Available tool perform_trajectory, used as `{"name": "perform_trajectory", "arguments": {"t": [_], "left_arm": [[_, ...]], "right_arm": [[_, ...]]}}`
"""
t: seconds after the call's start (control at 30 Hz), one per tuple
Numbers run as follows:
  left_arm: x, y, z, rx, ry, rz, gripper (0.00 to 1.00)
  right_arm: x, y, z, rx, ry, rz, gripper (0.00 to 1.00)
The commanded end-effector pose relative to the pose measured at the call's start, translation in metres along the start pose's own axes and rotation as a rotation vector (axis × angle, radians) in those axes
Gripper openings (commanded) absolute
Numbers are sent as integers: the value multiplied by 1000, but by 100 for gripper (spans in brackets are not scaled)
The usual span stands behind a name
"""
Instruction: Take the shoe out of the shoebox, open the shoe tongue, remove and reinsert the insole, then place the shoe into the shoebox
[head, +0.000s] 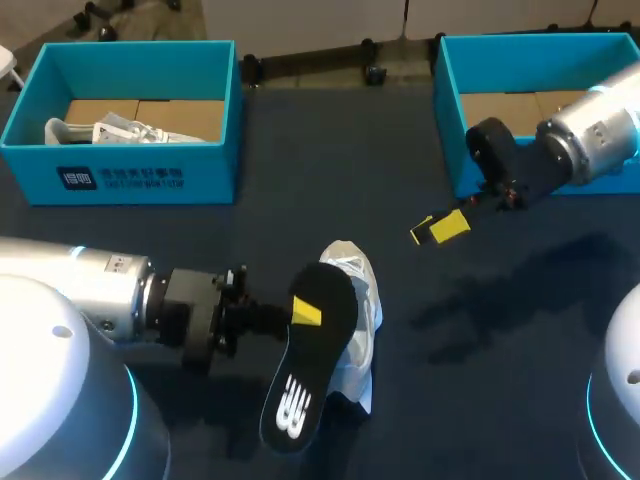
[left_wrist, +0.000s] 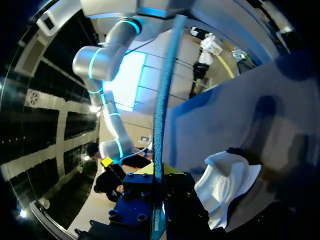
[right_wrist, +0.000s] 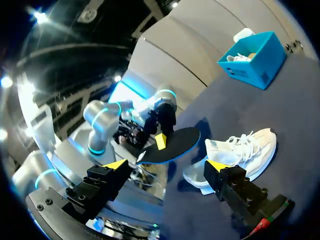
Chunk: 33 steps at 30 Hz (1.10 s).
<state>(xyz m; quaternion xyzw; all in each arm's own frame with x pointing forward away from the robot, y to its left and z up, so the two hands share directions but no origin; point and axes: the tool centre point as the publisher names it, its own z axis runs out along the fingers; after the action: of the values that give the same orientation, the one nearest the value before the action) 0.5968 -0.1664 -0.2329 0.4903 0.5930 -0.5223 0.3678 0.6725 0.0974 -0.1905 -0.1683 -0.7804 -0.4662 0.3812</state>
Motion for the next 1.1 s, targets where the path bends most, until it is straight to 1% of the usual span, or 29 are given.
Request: {"name": "perform_trajectory", "arguments": {"t": [0.03, 0.13, 0.17, 0.2, 0.23, 0.27, 0.3, 0.37, 0.4, 0.43, 0.53, 0.6, 0.63, 0.67, 1.1], "left_arm": [[-7, -9, -9, -8, 18, -2, 0], [-7, -9, -9, -8, 18, -2, 0], [-7, -9, -9, -8, 18, -2, 0], [-6, -11, -6, 9, 24, -3, 0], [-4, -13, -3, 25, 18, -11, 0], [0, -15, -1, 34, 5, -34, 0], [2, -17, 1, 57, 1, -54, 0], [7, -20, 4, 62, -11, -87, 0], [10, -22, 6, 67, -10, -100, 0], [12, -23, 7, 64, -12, -113, 0], [16, -30, 11, 89, -22, -159, 0], [20, -35, 14, 127, -36, -236, 0], [22, -38, 14, 150, -31, -266, 0], [22, -38, 14, 150, -31, -266, 0], [22, -38, 14, 150, -31, -266, 0]], "right_arm": [[6, 7, -2, 254, -117, -194, 100], [6, 7, -2, 254, -117, -194, 100], [10, 10, -1, 341, -191, -186, 100], [13, 11, 0, 391, -219, -226, 100], [17, 10, 1, 423, -236, -279, 100], [21, 6, 0, 496, -278, -325, 100], [24, 2, 0, 526, -292, -368, 100], [27, -6, -1, 577, -333, -431, 100], [28, -11, -2, 599, -335, -461, 100], [28, -15, -2, 615, -351, -481, 100], [29, -26, -1, 647, -384, -550, 100], [32, -35, 3, 681, -431, -622, 100], [33, -39, 9, 732, -446, -647, 100], [33, -43, 15, 757, -429, -663, 100], [33, -43, 15, 757, -429, -663, 100]]}}
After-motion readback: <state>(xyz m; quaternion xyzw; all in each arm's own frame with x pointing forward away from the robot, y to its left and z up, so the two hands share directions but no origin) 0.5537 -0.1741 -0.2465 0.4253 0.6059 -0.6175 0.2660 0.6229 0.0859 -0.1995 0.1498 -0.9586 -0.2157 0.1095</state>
